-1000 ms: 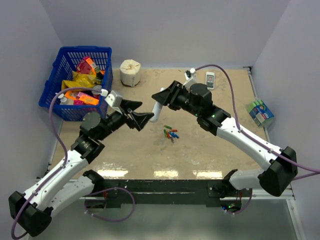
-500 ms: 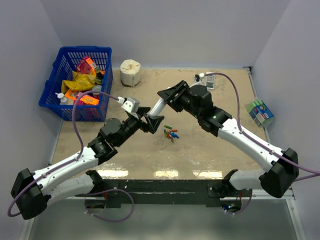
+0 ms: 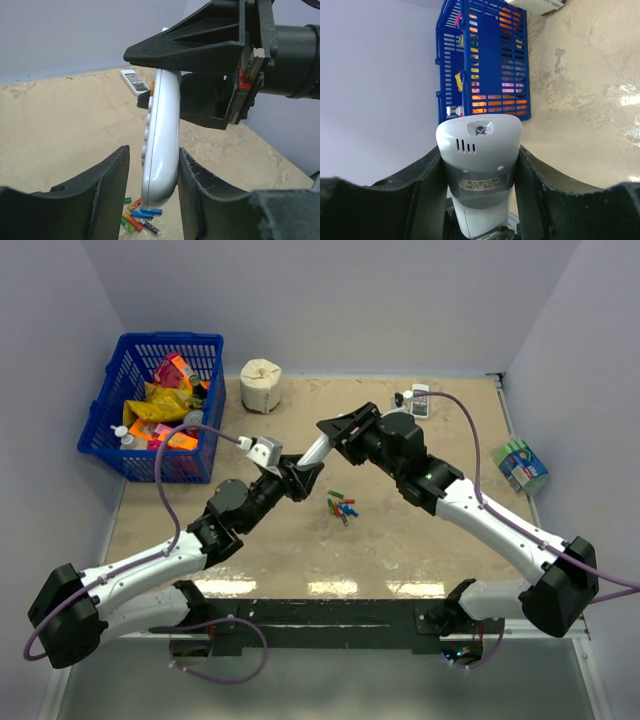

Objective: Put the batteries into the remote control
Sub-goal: Adjust the remote control.

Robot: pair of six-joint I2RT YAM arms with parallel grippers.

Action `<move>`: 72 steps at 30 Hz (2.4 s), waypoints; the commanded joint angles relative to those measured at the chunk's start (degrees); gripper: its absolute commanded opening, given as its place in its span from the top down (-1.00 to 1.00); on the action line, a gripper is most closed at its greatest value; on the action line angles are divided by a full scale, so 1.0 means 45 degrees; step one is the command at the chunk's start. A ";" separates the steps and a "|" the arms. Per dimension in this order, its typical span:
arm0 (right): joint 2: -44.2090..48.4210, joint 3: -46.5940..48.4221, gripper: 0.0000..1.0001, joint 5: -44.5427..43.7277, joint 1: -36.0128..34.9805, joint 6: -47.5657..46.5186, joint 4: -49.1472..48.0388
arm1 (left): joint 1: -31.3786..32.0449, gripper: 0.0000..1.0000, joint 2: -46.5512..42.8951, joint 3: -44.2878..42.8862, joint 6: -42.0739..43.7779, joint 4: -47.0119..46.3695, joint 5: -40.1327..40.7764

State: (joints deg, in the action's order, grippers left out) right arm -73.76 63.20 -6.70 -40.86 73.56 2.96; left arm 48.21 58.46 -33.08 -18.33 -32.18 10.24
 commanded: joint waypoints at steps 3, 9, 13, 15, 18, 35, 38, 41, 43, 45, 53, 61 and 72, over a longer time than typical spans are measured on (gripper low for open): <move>0.0024 -0.0021 0.83 -0.0250 -0.0021 0.0295 -0.0912 | 0.0050 0.48 0.0175 -0.0363 0.0459 -0.1305 -0.0049; 0.0023 0.0135 -0.21 -0.0387 0.0095 -0.1791 -0.0697 | 0.0030 1.00 -0.0060 -0.1551 0.0927 0.0800 -0.0107; 0.0452 0.0525 -0.66 -0.0269 0.0135 -0.4757 -0.0287 | -0.0222 1.00 -0.0177 -0.2802 0.1396 0.3065 -0.0243; 0.0879 0.0721 -0.82 -0.0289 0.0154 -0.6847 -0.0092 | -0.0535 1.00 -0.0158 -0.3620 0.1650 0.4549 -0.0866; 0.1543 0.0916 -0.96 0.0330 0.0233 -1.0437 -0.0169 | -0.1666 1.00 -0.0023 -0.4830 0.2001 0.6658 -0.2855; 0.0436 0.5993 -0.90 0.8691 0.0233 -2.4117 0.7441 | -0.2783 1.00 0.2185 -1.1240 0.7821 1.5938 -0.8775; -0.0014 0.6754 -0.87 0.9357 0.0233 -2.4703 0.8710 | -0.2783 1.00 0.2341 -1.1631 0.8252 1.6505 -0.9655; -0.0484 0.7224 -0.81 1.0198 0.0252 -2.4979 0.9360 | -0.2782 1.00 0.2517 -1.1905 0.8408 1.6799 -0.9950; -0.0582 0.7148 -0.78 1.0395 0.0233 -2.4980 0.9323 | -0.2783 1.00 0.2595 -1.2023 0.8447 1.6898 -1.0087; -0.0699 0.7128 -0.69 1.0530 0.0233 -2.4979 0.9303 | -0.2763 1.00 0.2634 -1.2121 0.8448 1.6937 -1.0458; -0.1480 0.7576 -0.20 1.1839 0.0213 -2.4862 0.9557 | -0.2763 1.00 0.3123 -1.2395 0.8584 1.7504 -1.1084; -0.2027 0.7733 0.04 1.2153 0.0232 -2.4745 0.9947 | -0.2763 1.00 0.3045 -1.2570 0.8643 1.7426 -1.1162; -0.2106 0.7538 0.94 1.1918 0.0233 -2.4394 0.9928 | -0.2783 0.97 0.2928 -1.2669 0.8682 1.7426 -1.1241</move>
State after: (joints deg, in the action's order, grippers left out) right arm -83.20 95.77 46.04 -39.70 -36.56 46.92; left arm 35.64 73.12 -87.57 20.62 48.18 -38.48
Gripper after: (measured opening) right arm 0.238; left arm 0.302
